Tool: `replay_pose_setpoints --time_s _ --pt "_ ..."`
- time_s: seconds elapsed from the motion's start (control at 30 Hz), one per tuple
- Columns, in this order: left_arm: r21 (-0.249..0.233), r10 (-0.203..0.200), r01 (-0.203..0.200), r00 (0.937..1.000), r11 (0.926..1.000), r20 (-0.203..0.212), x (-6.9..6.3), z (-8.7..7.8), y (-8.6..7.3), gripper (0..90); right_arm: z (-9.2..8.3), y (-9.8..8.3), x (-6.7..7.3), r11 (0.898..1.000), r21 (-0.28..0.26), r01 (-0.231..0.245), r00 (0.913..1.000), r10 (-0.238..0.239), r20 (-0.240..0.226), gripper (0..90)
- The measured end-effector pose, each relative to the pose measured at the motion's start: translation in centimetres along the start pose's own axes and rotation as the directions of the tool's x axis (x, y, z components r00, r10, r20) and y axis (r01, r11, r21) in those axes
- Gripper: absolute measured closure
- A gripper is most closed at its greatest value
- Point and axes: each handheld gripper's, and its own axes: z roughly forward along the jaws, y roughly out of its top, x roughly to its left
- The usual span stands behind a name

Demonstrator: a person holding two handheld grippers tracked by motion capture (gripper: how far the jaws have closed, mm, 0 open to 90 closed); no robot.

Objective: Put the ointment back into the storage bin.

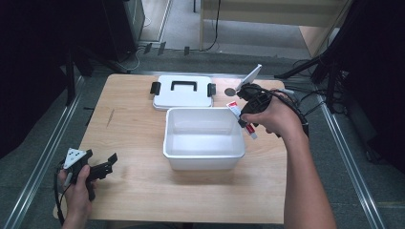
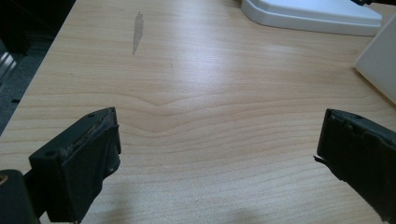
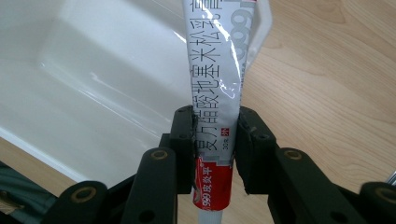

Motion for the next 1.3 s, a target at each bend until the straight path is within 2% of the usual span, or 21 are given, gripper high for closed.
replay_pose_setpoints --time_s 0.33,0.6,0.97,1.3 --pt "0.002 -0.002 0.002 0.9999 1.0 0.01 0.1 0.0 0.0 0.3 1.0 1.4 1.7 1.0 0.015 0.024 0.9994 -0.023 -0.024 71.4" --pt "0.004 -0.001 0.001 0.9999 1.0 0.013 0.1 0.0 0.0 0.3 1.8 2.1 2.5 0.998 0.029 0.049 0.9983 -0.048 -0.034 71.4" --pt "0.006 -0.003 0.003 0.9999 1.0 0.013 0.1 0.0 0.0 0.3 3.3 2.5 3.0 0.997 0.036 0.067 0.9971 -0.066 -0.036 71.4" --pt "0.01 -0.005 0.005 0.9999 0.9999 0.015 0.1 0.0 0.0 0.3 4.7 2.6 2.8 0.996 0.051 0.072 0.9969 -0.07 -0.036 71.4"
